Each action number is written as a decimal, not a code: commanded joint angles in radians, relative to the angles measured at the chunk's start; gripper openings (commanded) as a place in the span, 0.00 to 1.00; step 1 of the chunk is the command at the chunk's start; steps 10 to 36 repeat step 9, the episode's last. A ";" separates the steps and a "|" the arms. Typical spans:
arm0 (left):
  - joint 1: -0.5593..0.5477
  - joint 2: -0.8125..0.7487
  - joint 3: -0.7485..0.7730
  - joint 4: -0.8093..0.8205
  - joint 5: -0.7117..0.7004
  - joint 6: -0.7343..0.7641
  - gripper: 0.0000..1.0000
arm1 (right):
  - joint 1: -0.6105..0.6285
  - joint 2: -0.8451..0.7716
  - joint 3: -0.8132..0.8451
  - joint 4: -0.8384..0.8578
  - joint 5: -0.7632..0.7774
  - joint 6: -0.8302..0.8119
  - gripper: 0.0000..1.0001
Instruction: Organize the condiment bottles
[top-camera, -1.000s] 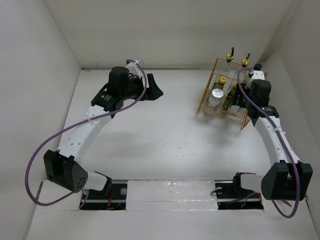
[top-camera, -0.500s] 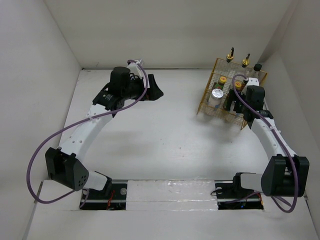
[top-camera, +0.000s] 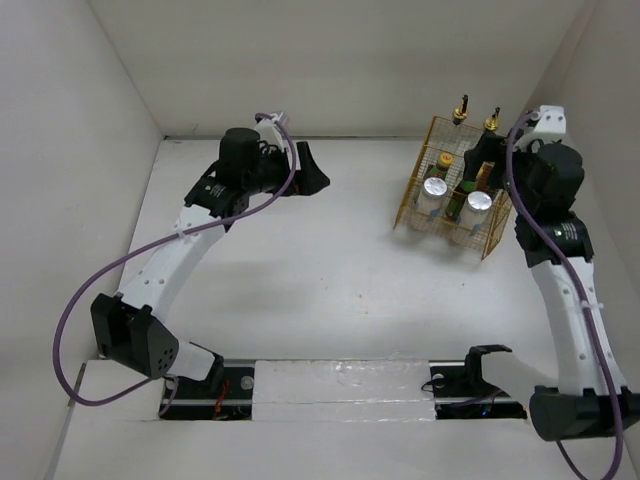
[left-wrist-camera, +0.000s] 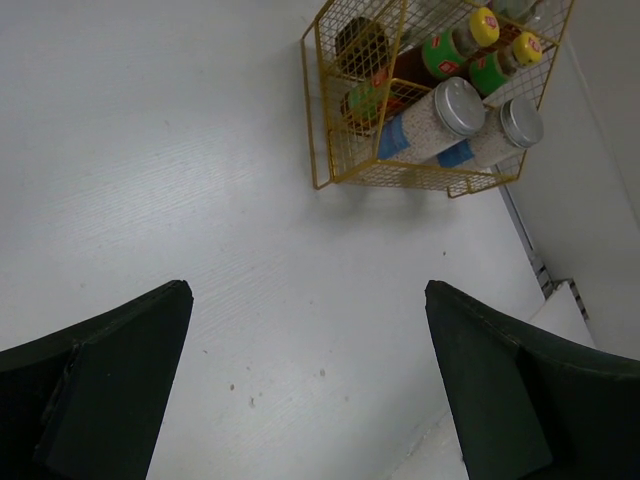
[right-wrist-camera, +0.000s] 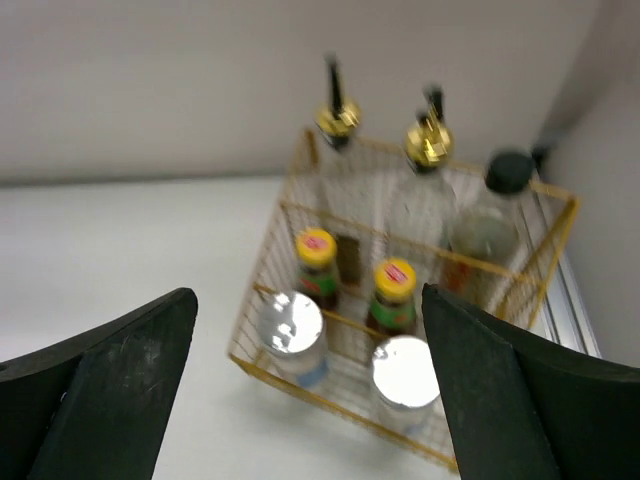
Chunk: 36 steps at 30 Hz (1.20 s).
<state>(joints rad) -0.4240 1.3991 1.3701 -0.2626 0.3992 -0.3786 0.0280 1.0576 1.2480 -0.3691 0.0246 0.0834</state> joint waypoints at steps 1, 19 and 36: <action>0.001 -0.005 0.078 0.066 0.033 -0.017 1.00 | 0.076 -0.068 0.109 -0.001 -0.031 0.016 1.00; 0.001 -0.054 0.159 0.070 -0.006 -0.042 1.00 | 0.253 -0.111 0.260 -0.031 0.005 -0.026 1.00; 0.001 -0.054 0.159 0.070 -0.006 -0.042 1.00 | 0.253 -0.111 0.260 -0.031 0.005 -0.026 1.00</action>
